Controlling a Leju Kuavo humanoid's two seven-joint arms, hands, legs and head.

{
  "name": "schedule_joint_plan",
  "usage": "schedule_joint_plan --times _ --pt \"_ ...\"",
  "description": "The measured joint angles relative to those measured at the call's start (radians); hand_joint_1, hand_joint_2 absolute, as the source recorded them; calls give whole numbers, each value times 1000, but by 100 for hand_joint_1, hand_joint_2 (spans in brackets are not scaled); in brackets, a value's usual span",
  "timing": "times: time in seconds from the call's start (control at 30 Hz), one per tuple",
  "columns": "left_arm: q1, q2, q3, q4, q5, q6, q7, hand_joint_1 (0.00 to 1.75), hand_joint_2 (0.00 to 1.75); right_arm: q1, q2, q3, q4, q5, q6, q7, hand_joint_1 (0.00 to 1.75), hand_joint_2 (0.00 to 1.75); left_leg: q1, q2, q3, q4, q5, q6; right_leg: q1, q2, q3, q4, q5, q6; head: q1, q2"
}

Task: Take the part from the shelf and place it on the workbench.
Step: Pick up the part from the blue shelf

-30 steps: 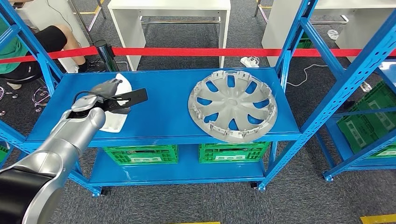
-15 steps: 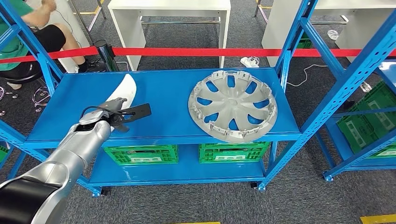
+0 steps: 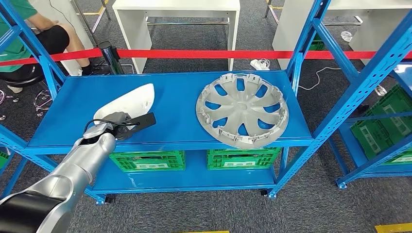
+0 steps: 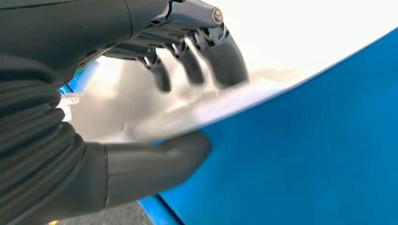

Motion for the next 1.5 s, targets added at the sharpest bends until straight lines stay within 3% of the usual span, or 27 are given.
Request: schedule_joint_plan --times 0.6,0.8,0.93,1.2,1.5 --pt "-5 7 22 -10 2 49 -52 175 175 0 0 0 0 2 0 0 0 0 0 0 6 0 0 0 0 -1 5 0 -1 1 0 0" --pt "3 -6 27 -16 23 157 -152 175 175 0 1 -4 0 -2 -9 0 0 0 0 -1 5 0 0 0 0 -2 5 0 -1 1 0 0" --pt "3 -35 72 -34 134 230 -312 175 175 -1 1 -11 0 -6 -11 0 0 0 0 -1 5 0 0 0 0 -2 4 0 -1 1 0 0" --pt "-62 -105 148 -155 404 77 -600 175 175 0 1 -37 0 -15 -16 0 0 0 0 -1 4 0 0 0 -1 -1 4 0 -1 2 0 0" --pt "-37 -112 78 -541 797 81 -543 175 175 1 1 -72 0 -18 -25 0 0 0 0 0 4 -1 -1 0 0 -1 4 0 -1 1 0 0"
